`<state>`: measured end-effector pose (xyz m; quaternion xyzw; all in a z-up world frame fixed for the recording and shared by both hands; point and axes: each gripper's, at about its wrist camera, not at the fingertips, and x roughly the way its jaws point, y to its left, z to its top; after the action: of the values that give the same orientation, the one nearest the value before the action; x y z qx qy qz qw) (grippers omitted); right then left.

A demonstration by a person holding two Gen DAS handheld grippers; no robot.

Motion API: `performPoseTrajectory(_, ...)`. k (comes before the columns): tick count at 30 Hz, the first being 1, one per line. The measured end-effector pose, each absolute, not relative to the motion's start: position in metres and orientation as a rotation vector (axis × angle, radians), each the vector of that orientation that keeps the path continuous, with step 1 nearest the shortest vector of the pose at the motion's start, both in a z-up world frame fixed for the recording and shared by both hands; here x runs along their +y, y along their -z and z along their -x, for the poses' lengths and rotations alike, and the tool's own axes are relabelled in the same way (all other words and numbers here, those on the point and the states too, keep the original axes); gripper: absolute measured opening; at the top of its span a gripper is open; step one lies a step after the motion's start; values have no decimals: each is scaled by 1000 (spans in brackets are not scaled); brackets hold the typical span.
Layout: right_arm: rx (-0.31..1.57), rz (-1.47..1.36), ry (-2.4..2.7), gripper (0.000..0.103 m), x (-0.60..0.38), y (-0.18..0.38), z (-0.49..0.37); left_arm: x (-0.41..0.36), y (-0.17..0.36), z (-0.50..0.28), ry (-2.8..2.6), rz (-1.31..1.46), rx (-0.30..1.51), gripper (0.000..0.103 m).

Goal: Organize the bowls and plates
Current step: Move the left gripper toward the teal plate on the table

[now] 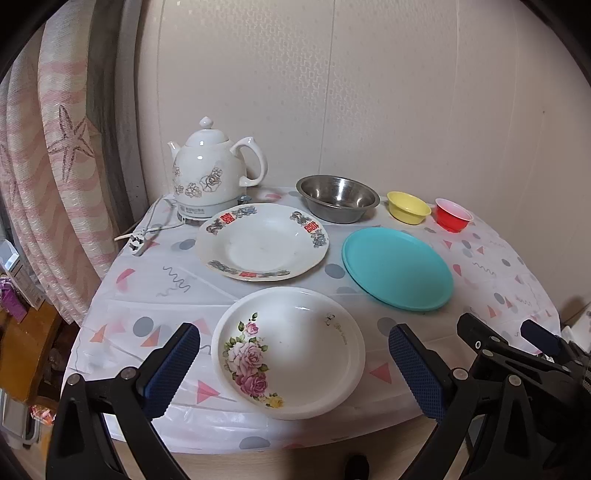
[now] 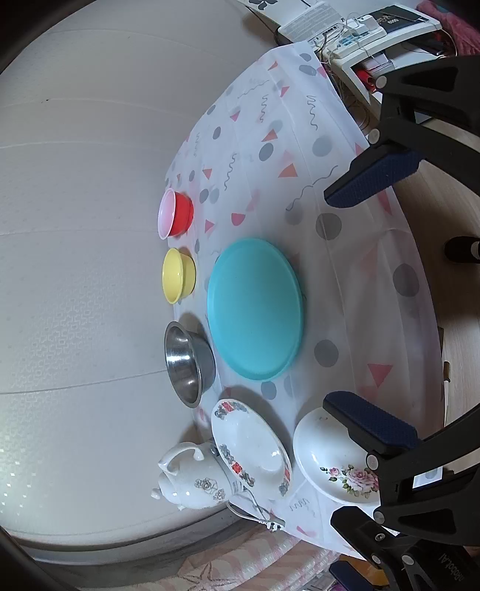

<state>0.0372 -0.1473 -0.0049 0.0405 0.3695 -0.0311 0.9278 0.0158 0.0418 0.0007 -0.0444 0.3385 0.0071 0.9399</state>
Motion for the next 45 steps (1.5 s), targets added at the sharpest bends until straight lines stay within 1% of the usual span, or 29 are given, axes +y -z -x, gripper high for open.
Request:
performPoseTrajectory(6,817,-116,57,102,-150,7,-41,40,2,-21,7,93,701,103)
performPoseTrajectory(12,810,-135,50,102,-155,10,-45,40,7,-30,114,169,723,103)
performPoseTrajectory(19,832,-146,6,101,-178,16,-64,30,7,-51,159,147,756,103)
performPoseTrajectory(22,828,-195,-30,98,-201,15,-80,32,8,-67,172,179,775,103)
performPoseTrajectory(24,823,-216,-50,92,-218,17,-93,32,9,-76,192,188,786,101)
performPoseTrajectory(25,821,-235,-61,86,-225,18,-100,30,8,-81,201,192,787,99)
performPoseTrajectory(26,831,-244,-64,83,-232,20,-107,28,8,-85,206,192,789,98)
performPoseTrajectory(30,901,-256,-86,75,-262,32,-145,9,8,-107,195,153,804,98)
performPoseTrajectory(32,951,-241,-86,69,-272,40,-164,4,12,-122,192,184,839,94)
performPoseTrajectory(33,973,-229,-87,68,-275,44,-172,2,15,-129,192,209,858,88)
performPoseTrajectory(34,987,-221,-95,64,-276,47,-182,-1,18,-138,186,229,878,86)
performPoseTrajectory(35,1003,-207,-100,61,-278,50,-191,-3,21,-144,179,236,891,86)
performPoseTrajectory(37,1033,-181,-131,56,-281,56,-209,-10,25,-155,169,236,909,81)
performPoseTrajectory(39,1049,-161,-166,51,-283,61,-223,-15,28,-164,164,251,916,80)
performPoseTrajectory(41,1047,-142,-198,38,-283,65,-237,-18,33,-172,149,268,933,68)
performPoseTrajectory(43,1069,-131,-239,35,-283,71,-248,-21,38,-180,130,274,955,54)
performPoseTrajectory(44,1084,-120,-262,35,-283,75,-256,-23,42,-184,116,274,967,51)
performPoseTrajectory(45,1089,-114,-276,35,-282,77,-260,-25,45,-188,107,275,976,46)
